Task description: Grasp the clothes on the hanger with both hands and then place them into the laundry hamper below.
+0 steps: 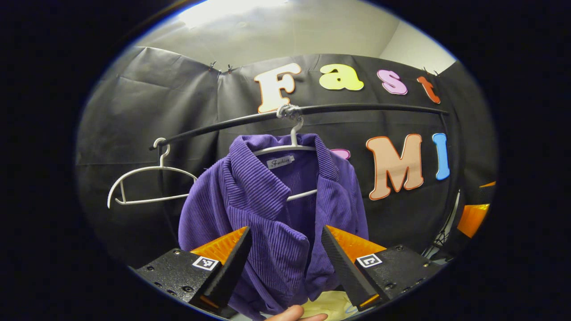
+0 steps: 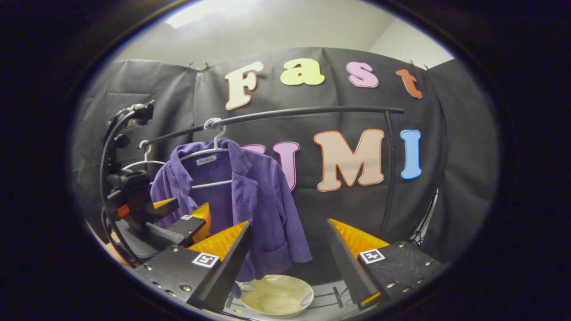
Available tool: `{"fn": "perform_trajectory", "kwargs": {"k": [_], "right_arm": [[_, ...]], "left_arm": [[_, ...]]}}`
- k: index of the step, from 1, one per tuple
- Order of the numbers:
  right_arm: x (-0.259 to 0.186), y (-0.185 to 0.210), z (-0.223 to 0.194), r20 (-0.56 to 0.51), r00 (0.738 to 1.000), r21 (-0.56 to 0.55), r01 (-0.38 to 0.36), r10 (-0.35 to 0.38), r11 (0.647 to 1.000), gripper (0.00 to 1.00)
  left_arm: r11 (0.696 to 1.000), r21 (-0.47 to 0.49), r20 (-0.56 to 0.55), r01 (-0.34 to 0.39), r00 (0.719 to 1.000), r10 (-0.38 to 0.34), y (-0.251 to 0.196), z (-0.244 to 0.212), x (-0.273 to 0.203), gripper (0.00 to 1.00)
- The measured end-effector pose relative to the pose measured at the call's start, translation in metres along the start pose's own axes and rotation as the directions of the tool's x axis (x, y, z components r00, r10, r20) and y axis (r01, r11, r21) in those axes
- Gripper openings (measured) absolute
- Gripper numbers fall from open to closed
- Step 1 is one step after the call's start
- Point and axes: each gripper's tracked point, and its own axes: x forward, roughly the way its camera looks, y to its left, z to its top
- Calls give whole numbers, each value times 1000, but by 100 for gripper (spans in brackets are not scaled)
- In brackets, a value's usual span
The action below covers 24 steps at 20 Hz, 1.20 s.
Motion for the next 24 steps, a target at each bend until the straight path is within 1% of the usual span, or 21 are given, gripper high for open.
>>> {"fn": "perform_trajectory", "kwargs": {"k": [2,3,5,6,7,8,9,10,11,12,13,14,15,16,17,18,19,20,21,22,24], "right_arm": [[8,-1,-2,-5,1000,-8,5,-5,1000,99],[12,-2,-2,-4,1000,-6,6,-6,1000,99],[15,0,0,7,1000,4,5,-5,1000,99],[15,1,0,11,1000,9,3,-4,1000,99],[16,3,-3,9,1000,12,0,-1,1000,99],[17,4,-6,6,1000,12,-2,2,1000,99],[18,4,-9,-1,1000,11,-2,2,1000,99],[18,5,-12,-5,1000,13,-4,5,1000,99],[19,6,-13,-6,1000,18,-7,7,1000,99],[20,7,-14,-5,1000,25,-10,10,1000,99],[22,9,-16,-6,1000,34,-14,15,999,99],[25,12,-17,-6,1000,42,-21,21,999,99],[29,15,-17,-6,1000,48,-27,28,998,99],[33,18,-18,-5,999,53,-33,33,998,99],[37,21,-18,-4,999,59,-41,41,997,99],[42,25,-18,-4,999,66,-47,48,997,99],[47,30,-19,-4,998,74,-56,57,996,99],[52,35,-20,-5,998,82,-66,67,994,99],[59,40,-21,-9,997,87,-76,77,993,99],[65,46,-24,-15,996,92,-88,90,992,99],[79,57,-28,-26,994,97,-108,111,989,99]], "left_arm": [[1000,3,-23,-17,1000,17,3,-9,12,96],[1000,8,-28,-15,999,15,5,-12,15,99],[1000,16,-13,-13,1000,13,9,-9,18,91],[999,24,3,-37,999,37,18,-6,20,81],[999,26,13,-38,999,37,19,-4,19,72],[999,25,19,-33,999,32,20,-2,20,62],[1000,18,20,-12,1000,12,16,-2,21,52],[1000,18,13,4,1000,-4,15,-4,22,53],[1000,17,4,25,1000,-26,13,-6,24,43],[999,7,-20,47,999,-47,11,-9,25,33],[999,-11,-73,51,996,-52,14,-19,24,23],[999,-30,-122,44,991,-48,21,-25,22,13],[998,-41,-143,39,989,-44,29,-26,26,2],[998,-36,-156,44,986,-49,34,-26,26,4],[998,-23,-162,50,985,-53,38,-24,28,1],[998,-6,-186,65,980,-65,44,-25,26,1],[993,-38,-189,112,975,-117,42,-26,23,1],[984,-102,-172,144,972,-161,37,-20,21,2],[982,-103,-170,160,970,-176,38,-18,22,0],[984,-68,-170,164,970,-173,43,-15,21,1],[979,-42,-163,198,966,-203,43,-12,19,1]]}}
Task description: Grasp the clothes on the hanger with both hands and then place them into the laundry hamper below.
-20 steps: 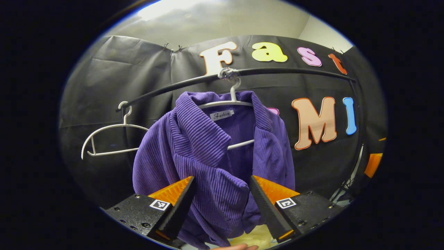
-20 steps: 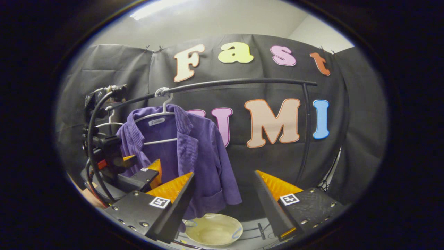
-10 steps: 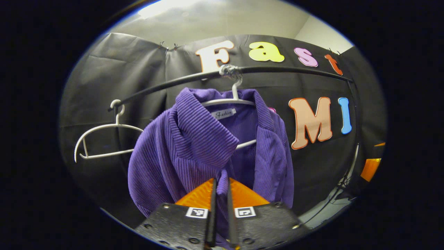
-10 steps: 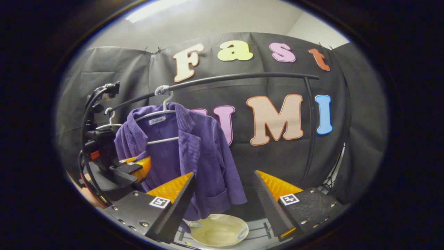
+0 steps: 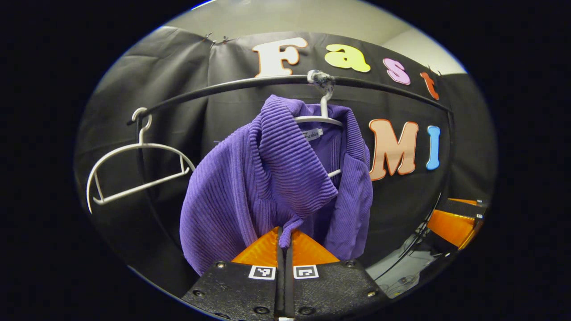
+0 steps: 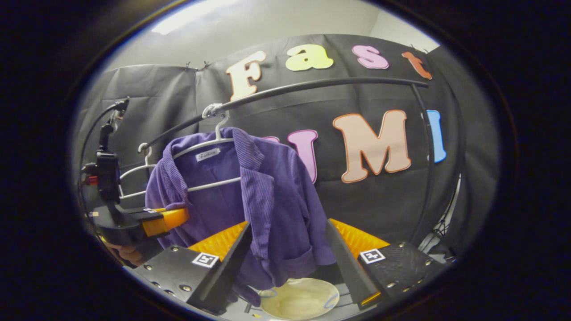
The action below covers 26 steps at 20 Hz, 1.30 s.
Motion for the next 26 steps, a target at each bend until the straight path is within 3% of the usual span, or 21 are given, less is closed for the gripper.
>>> {"fn": "perform_trajectory", "kwargs": {"k": [5,11,14,18,20,23,26], "right_arm": [[34,19,-10,-22,999,-12,-34,34,999,99],[71,57,0,17,994,33,-108,108,994,99],[106,51,-18,-37,998,16,-50,50,999,99],[150,59,-29,-68,997,50,-43,46,998,99],[158,70,-33,-114,989,74,-82,90,994,94],[152,73,-34,-151,982,119,-97,115,988,7],[130,79,-28,-184,970,113,-141,160,984,4]], "left_arm": [[989,-8,28,145,989,-145,-22,14,-24,1],[955,26,103,297,949,-298,-43,27,-45,1],[952,13,102,305,947,-305,-37,27,-39,0],[957,-14,92,290,953,-288,-27,22,-34,2],[961,-7,75,277,958,-275,-29,13,-34,0],[965,-12,101,262,960,-260,-36,16,-37,0],[969,-36,124,243,964,-237,-38,26,-49,0]]}}
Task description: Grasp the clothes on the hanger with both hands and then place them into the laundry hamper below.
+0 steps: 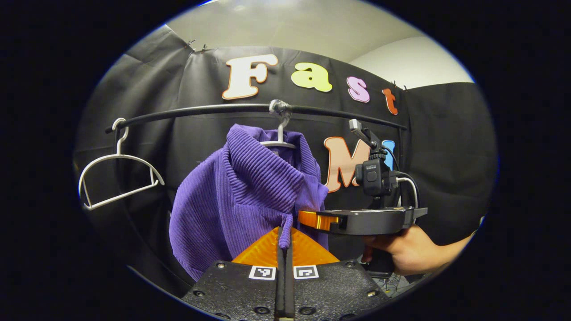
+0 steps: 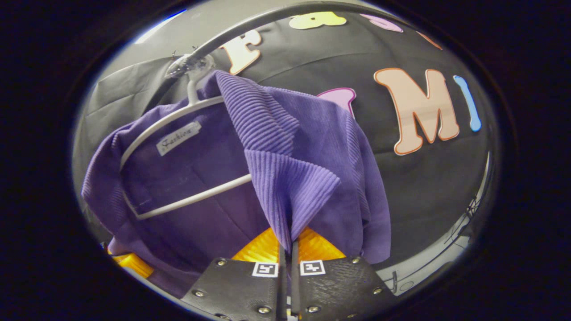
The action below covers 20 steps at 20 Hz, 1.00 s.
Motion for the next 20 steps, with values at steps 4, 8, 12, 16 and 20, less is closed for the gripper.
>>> {"fn": "perform_trajectory", "kwargs": {"k": [4,8,12,16,20], "right_arm": [[-25,4,11,17,1000,-51,-13,13,999,4],[-43,8,19,32,999,-53,-24,26,998,4],[-56,10,24,9,998,-31,-55,56,998,4],[-68,-9,46,71,997,-101,13,-6,995,4],[-68,-28,65,101,992,-172,90,-74,981,4]], "left_arm": [[999,-1,18,-43,999,43,2,16,-25,0],[996,18,43,-90,995,90,14,36,-52,0],[987,6,26,-162,986,162,41,52,-77,0],[965,34,28,-259,966,258,87,70,-93,0],[938,75,26,-339,941,338,133,78,-92,0]]}}
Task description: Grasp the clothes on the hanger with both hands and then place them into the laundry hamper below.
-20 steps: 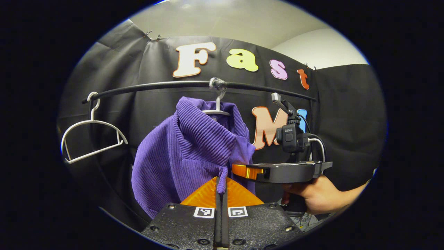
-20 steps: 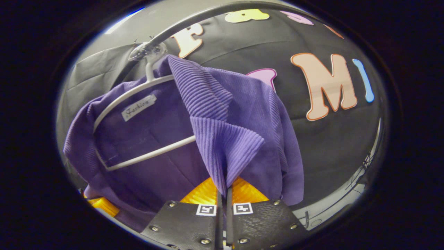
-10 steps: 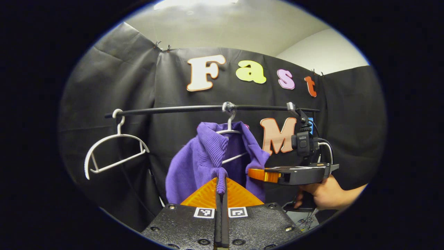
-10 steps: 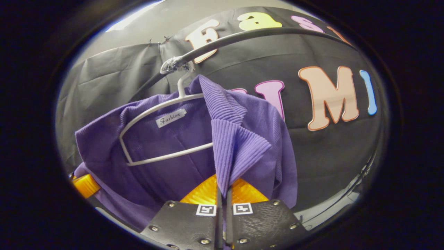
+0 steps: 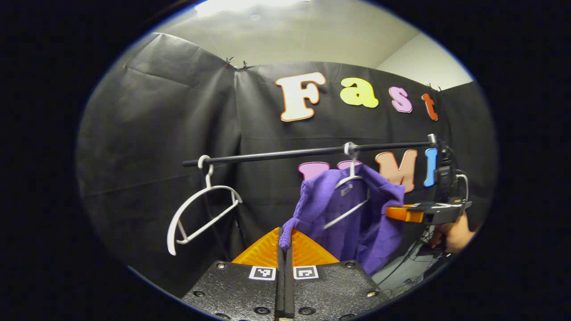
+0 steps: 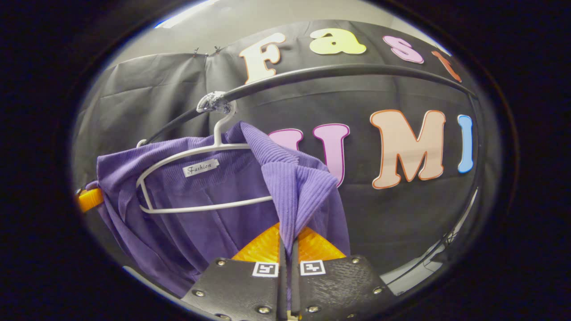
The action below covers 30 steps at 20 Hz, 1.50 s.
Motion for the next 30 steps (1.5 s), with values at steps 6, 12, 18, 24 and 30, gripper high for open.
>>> {"fn": "perform_trajectory", "kwargs": {"k": [6,12,18,24,30], "right_arm": [[14,-36,23,39,995,-69,98,-96,993,4],[34,-76,48,79,977,-30,199,-196,980,4],[60,-100,60,129,947,8,294,-293,956,4],[84,-127,61,171,899,107,389,-403,915,4],[115,-141,41,155,878,102,442,-453,891,4]], "left_arm": [[994,93,107,-58,993,48,38,26,37,0],[999,51,143,-6,990,-1,56,37,89,0],[999,33,85,23,996,-26,70,14,140,0],[995,26,81,98,992,-99,56,0,168,0],[988,-40,38,149,988,-148,48,-22,197,2]]}}
